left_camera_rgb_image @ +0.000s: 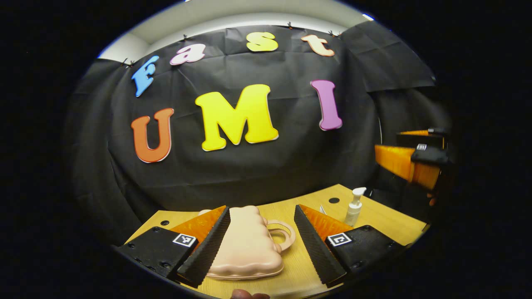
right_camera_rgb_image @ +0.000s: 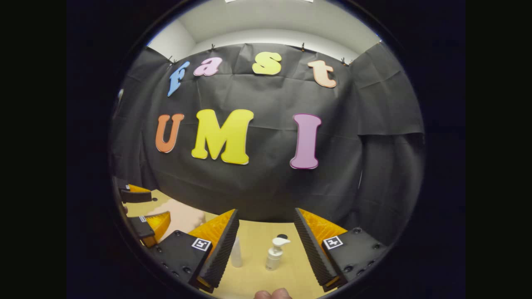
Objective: First open the suitcase, pack the skin care products into it, and then close the suitcase.
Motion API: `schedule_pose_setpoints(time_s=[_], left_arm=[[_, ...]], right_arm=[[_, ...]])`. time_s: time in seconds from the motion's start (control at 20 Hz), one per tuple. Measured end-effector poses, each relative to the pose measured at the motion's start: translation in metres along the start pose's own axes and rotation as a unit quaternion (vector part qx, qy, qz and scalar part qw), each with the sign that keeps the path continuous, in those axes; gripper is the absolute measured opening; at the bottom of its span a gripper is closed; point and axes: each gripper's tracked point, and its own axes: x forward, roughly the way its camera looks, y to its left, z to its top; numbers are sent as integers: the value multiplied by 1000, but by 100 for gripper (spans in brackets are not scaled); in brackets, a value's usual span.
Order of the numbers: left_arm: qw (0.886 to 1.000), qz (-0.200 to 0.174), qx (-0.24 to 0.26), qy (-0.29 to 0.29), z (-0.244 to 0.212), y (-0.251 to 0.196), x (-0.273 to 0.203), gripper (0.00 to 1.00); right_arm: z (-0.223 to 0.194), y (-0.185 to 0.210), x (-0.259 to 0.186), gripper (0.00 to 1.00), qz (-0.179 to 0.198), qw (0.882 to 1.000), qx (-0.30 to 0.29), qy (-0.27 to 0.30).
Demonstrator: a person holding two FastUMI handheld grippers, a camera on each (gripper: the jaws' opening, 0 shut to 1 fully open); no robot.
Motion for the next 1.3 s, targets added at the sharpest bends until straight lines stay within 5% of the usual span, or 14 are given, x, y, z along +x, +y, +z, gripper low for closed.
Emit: schedule_pose_setpoints(time_s=[0.25,0.55,0.8,1.0,1.15,1.3], left_arm=[[988,-68,127,56,-47,-33,46,99],[933,-90,312,157,-121,-45,86,98],[898,-95,366,226,-156,-41,103,94],[880,-105,389,251,-165,-44,109,69],[875,-104,394,261,-167,-44,113,35],[870,-104,393,280,-170,-45,114,29]], right_arm=[[-31,-75,-4,79,-71,996,-35,34],[-49,-125,-13,79,-125,990,-13,64],[-57,-136,-25,79,-142,987,-14,72],[-74,-129,-38,80,-140,986,-5,94],[-80,-115,-44,79,-129,986,10,105],[-81,-103,-49,78,-120,987,11,105]])
